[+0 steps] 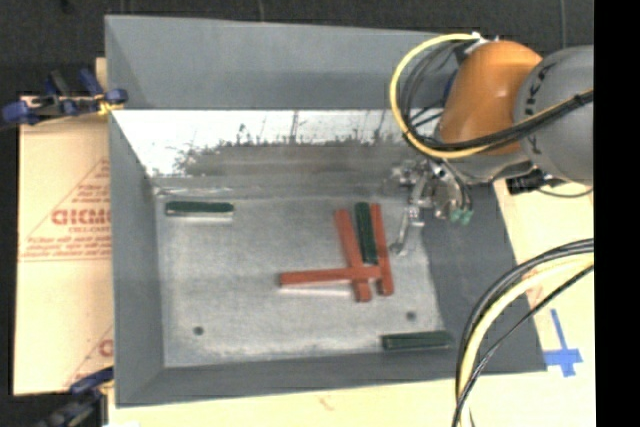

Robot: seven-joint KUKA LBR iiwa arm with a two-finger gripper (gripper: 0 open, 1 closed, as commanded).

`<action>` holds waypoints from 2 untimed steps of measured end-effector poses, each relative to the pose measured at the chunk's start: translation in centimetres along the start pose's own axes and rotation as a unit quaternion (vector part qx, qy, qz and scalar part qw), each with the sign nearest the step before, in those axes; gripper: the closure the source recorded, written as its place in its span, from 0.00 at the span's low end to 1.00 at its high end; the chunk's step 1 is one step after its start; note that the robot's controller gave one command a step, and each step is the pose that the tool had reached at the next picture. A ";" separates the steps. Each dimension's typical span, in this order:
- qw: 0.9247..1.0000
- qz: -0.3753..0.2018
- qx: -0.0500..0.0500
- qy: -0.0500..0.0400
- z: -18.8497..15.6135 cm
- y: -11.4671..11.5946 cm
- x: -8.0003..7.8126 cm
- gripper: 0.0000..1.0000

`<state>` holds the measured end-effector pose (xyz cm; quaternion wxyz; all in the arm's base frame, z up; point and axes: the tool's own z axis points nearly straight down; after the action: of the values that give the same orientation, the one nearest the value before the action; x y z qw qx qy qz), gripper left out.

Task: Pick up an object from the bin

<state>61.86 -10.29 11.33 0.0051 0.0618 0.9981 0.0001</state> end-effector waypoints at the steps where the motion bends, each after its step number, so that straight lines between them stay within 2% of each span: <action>1: 1.000 -0.024 0.001 0.007 1.9 1.4 3.0 0.00; 2: 0.997 -0.072 0.000 0.003 0.6 3.2 5.0 0.00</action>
Offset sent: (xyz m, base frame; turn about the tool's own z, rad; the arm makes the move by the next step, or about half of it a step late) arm -0.0072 0.0431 -0.0347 0.0778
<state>57.31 -6.52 10.65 0.0023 -0.0105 0.9999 0.0001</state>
